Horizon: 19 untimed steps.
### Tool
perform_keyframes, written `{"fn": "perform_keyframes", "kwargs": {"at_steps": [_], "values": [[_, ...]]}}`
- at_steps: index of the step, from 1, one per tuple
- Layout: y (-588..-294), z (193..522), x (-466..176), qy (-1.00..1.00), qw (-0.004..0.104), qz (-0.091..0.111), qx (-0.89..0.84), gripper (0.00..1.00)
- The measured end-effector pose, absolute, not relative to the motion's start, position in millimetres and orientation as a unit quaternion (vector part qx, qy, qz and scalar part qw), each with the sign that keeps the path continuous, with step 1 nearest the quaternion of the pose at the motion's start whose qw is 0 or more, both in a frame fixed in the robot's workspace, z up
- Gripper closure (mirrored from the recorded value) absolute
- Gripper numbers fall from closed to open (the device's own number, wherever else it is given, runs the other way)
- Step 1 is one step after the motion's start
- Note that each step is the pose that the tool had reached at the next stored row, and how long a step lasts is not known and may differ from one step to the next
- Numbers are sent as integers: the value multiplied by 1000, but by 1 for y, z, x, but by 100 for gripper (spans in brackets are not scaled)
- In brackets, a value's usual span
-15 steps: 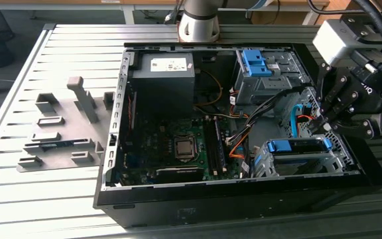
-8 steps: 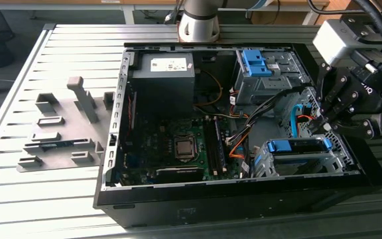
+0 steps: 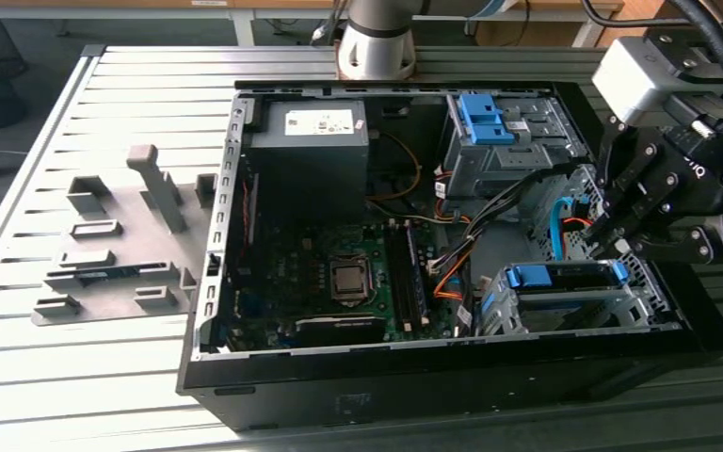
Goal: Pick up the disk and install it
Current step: 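Insert the first disk wire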
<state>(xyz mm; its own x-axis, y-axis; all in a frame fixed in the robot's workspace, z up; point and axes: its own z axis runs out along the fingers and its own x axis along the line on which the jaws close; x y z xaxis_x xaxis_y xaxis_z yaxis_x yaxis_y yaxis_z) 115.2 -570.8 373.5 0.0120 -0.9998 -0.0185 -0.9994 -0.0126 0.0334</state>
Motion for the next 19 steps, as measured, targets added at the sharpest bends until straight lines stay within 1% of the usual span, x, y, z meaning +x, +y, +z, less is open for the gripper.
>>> {"fn": "perform_keyframes", "kwargs": {"at_steps": [3,4,12,19], "values": [[-571,374,115,-703,5,-18,711,75],[-571,374,115,-703,5,-18,711,69],[-571,373,116,-703,5,-18,711,69],[-566,371,131,-703,8,-21,711,69]]}}
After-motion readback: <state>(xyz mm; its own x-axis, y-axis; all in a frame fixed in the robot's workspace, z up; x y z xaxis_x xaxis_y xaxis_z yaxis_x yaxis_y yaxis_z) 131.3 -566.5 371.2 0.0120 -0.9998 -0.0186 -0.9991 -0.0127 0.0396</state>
